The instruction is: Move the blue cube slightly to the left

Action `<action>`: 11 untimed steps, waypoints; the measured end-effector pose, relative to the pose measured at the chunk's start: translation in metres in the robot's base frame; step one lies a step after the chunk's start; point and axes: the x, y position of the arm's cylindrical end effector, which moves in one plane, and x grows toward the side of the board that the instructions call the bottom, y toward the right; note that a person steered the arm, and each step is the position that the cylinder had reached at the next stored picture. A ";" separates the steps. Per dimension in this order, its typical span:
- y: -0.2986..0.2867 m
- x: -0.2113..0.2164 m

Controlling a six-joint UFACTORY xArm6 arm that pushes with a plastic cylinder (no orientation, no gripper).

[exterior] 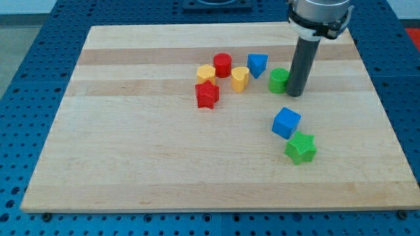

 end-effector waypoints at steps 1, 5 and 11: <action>0.000 -0.003; 0.005 0.058; -0.038 0.116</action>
